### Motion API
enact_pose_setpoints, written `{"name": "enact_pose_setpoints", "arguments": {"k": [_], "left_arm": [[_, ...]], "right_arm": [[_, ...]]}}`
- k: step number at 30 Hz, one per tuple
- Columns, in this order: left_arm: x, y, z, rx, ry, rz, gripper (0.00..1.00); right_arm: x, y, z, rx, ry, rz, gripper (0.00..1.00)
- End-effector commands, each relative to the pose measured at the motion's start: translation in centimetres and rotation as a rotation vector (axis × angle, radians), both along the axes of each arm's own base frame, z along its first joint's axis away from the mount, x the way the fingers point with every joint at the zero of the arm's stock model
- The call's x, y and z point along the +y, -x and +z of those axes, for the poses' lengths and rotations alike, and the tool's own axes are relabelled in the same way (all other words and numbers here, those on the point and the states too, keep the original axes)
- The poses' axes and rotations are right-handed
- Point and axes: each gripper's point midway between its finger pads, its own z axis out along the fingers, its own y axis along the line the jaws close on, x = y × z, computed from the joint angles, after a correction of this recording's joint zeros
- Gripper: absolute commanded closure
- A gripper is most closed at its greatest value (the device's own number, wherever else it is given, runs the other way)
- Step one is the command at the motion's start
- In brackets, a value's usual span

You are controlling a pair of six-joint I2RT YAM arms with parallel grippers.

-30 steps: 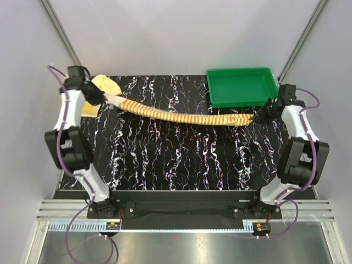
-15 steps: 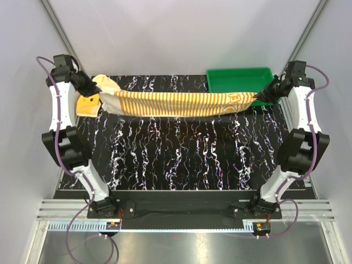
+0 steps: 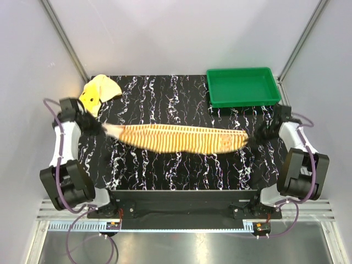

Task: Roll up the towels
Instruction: Fold the towel

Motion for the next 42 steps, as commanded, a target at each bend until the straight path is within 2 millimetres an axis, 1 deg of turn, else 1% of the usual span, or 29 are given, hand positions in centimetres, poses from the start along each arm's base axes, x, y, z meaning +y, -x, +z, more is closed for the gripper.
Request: {"name": "enact_pose_setpoints", "arguments": {"k": [1, 2, 3, 4, 6, 8, 9, 11, 12, 13, 14, 15, 16, 19, 21, 22, 25, 27, 28, 31, 32, 33, 34, 35, 36, 37, 39, 40, 42], "left_arm": [[1.0, 2.8, -4.7, 0.074, -0.005, 0.049, 1.00], [1.1, 3.5, -5.5, 0.093, 0.013, 0.063, 1.00], [1.4, 4.8, -7.0, 0.130, 0.037, 0.090, 1.00], [1.6, 5.3, -7.6, 0.147, 0.046, 0.108, 1.00], [2.1, 6.7, -8.8, 0.187, 0.055, 0.139, 0.99], [2.4, 7.4, -9.1, 0.195, 0.050, 0.159, 0.97], [2.8, 7.9, -9.4, 0.202, 0.051, 0.178, 0.89], [3.3, 8.2, -9.2, 0.196, 0.042, 0.198, 0.76], [3.5, 8.1, -8.9, 0.191, 0.045, 0.203, 0.65], [3.4, 8.0, -8.7, 0.181, 0.059, 0.196, 0.61], [3.7, 7.9, -8.5, 0.176, 0.066, 0.205, 0.58], [4.0, 7.5, -8.1, 0.161, 0.062, 0.202, 0.55], [4.2, 7.3, -8.0, 0.162, 0.060, 0.199, 0.49], [5.0, 6.4, -7.6, 0.162, 0.047, 0.196, 0.41], [5.4, 5.8, -7.0, 0.141, 0.035, 0.205, 0.41], [5.9, 5.7, -6.7, 0.135, 0.016, 0.219, 0.40], [7.2, 4.6, -4.7, 0.061, -0.045, 0.248, 0.36], [7.4, 3.7, -3.1, -0.008, -0.063, 0.254, 0.34], [7.6, 2.6, -2.3, -0.065, -0.070, 0.243, 0.34], [7.2, 1.0, -2.4, -0.081, -0.091, 0.207, 0.36], [6.8, 0.2, -3.4, -0.045, -0.084, 0.186, 0.37], [6.6, -0.1, -4.0, -0.022, -0.071, 0.180, 0.40], [6.3, -0.4, -5.5, 0.021, -0.039, 0.170, 0.42], [5.8, -0.9, -5.9, 0.032, -0.026, 0.156, 0.44], [5.8, -1.5, -5.8, 0.030, -0.018, 0.155, 0.46], [5.7, -1.8, -6.0, 0.038, -0.019, 0.153, 0.46], [5.3, -2.5, -5.9, 0.037, -0.033, 0.149, 0.47], [5.1, -2.8, -6.0, 0.042, -0.044, 0.149, 0.49], [3.0, -3.7, -5.9, 0.040, -0.060, 0.103, 0.50]], "right_arm": [[1.1, 0.7, -1.1, -0.033, -0.059, -0.022, 1.00], [1.5, 1.8, -2.1, -0.007, -0.077, -0.025, 1.00], [1.6, 2.1, -2.0, -0.016, -0.077, -0.038, 0.93], [1.6, 2.5, -2.2, -0.011, -0.076, -0.045, 0.93], [1.9, 3.3, -2.5, -0.006, -0.079, -0.049, 0.73], [2.0, 4.2, -2.9, 0.010, -0.086, -0.068, 0.67], [2.1, 4.5, -3.0, 0.012, -0.090, -0.073, 0.62], [1.8, 5.1, -3.2, 0.016, -0.081, -0.100, 0.48], [1.5, 5.5, -3.3, 0.024, -0.074, -0.111, 0.47], [1.2, 5.7, -3.4, 0.027, -0.061, -0.123, 0.42], [0.6, 5.9, -3.3, 0.018, -0.040, -0.143, 0.36], [0.1, 5.9, -3.2, 0.012, -0.029, -0.159, 0.22], [-0.2, 6.1, -3.2, 0.014, -0.021, -0.163, 0.20], [-1.3, 6.0, -2.7, 0.014, 0.023, -0.174, 0.13], [-2.5, 5.9, -2.1, 0.000, 0.077, -0.199, 0.09], [-3.0, 5.9, -1.8, -0.009, 0.101, -0.218, 0.04], [-4.8, 5.5, -0.3, -0.050, 0.181, -0.266, 0.00], [-5.6, 4.2, 1.0, -0.112, 0.207, -0.278, 0.00], [-5.5, 3.5, 1.4, -0.137, 0.193, -0.283, 0.00], [-4.7, 0.4, 2.6, -0.221, 0.114, -0.224, 0.07], [-4.7, -0.9, 2.9, -0.239, 0.089, -0.206, 0.11], [-4.7, -1.6, 2.9, -0.247, 0.083, -0.196, 0.13], [-5.0, -2.4, 3.4, -0.266, 0.089, -0.183, 0.16], [-5.1, -3.0, 2.6, -0.249, 0.079, -0.174, 0.19], [-5.3, -3.5, 2.5, -0.254, 0.081, -0.168, 0.29], [-5.3, -3.9, 2.4, -0.258, 0.078, -0.160, 0.33], [-4.3, -5.1, 1.8, -0.268, 0.034, -0.125, 0.44], [-3.8, -5.3, 1.4, -0.261, 0.026, -0.109, 0.44], [-3.1, -5.5, -0.5, -0.194, 0.031, -0.089, 0.44]]}}
